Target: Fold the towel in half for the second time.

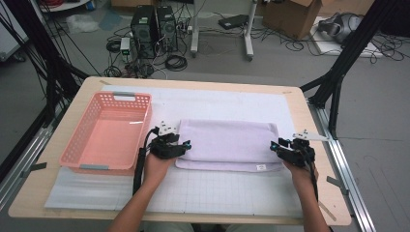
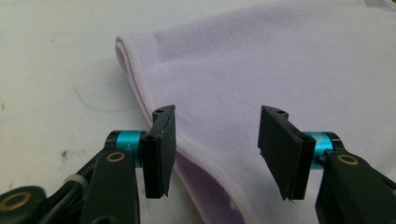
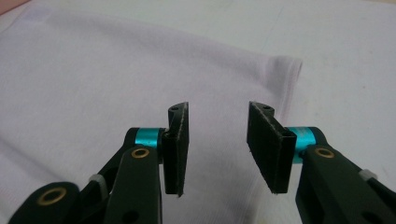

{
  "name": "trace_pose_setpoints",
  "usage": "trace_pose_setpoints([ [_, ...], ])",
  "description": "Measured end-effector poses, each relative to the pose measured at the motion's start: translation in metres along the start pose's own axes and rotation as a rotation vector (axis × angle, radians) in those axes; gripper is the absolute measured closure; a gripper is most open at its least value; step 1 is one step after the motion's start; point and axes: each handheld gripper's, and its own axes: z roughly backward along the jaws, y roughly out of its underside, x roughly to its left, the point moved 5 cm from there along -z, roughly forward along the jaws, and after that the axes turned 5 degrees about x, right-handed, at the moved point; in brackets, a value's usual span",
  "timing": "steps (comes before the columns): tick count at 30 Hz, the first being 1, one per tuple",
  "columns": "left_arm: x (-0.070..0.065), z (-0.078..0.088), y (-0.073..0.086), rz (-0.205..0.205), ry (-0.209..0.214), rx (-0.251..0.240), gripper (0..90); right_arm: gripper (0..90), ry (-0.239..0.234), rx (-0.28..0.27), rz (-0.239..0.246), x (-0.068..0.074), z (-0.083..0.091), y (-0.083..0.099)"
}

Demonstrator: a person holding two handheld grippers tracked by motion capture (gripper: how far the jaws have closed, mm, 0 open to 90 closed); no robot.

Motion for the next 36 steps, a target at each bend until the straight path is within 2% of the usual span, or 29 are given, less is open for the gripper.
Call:
trace_pose_setpoints([
  [5,-0.002,0.009,0.012,0.009,0.027,0.001,50.7,58.4,-0.005,0.017,0.002,0.002,0.009,0.012],
  [8,-0.003,0.012,0.019,0.017,0.045,0.005,55.8,57.6,0.005,0.032,0.006,0.0,0.014,0.017],
  [13,-0.005,0.014,0.027,0.018,0.074,0.001,68.3,56.0,0.022,0.079,-0.024,-0.005,0.016,0.031],
  [15,-0.007,0.015,0.029,-0.001,0.087,0.012,74.6,62.4,0.009,0.099,-0.037,-0.006,0.016,0.036],
  [17,-0.009,0.016,0.03,-0.022,0.092,0.008,80.8,80.0,-0.035,0.099,-0.044,-0.004,0.017,0.037],
  [18,-0.009,0.017,0.029,-0.028,0.089,0.002,83.0,84.0,-0.04,0.094,-0.027,-0.003,0.018,0.036],
  [20,-0.01,0.019,0.029,-0.032,0.088,-0.014,86.1,86.1,-0.033,0.082,-0.001,0.001,0.02,0.033],
  [26,-0.009,0.029,0.026,-0.019,0.108,-0.061,86.6,86.3,-0.034,0.048,0.0,0.005,0.03,0.03],
  [33,-0.011,0.045,0.031,-0.016,0.134,-0.075,86.8,86.3,-0.078,0.017,-0.029,0.011,0.047,0.034],
  [36,-0.011,0.05,0.036,-0.018,0.133,-0.072,86.6,86.2,-0.078,0.017,-0.025,0.013,0.052,0.038],
])
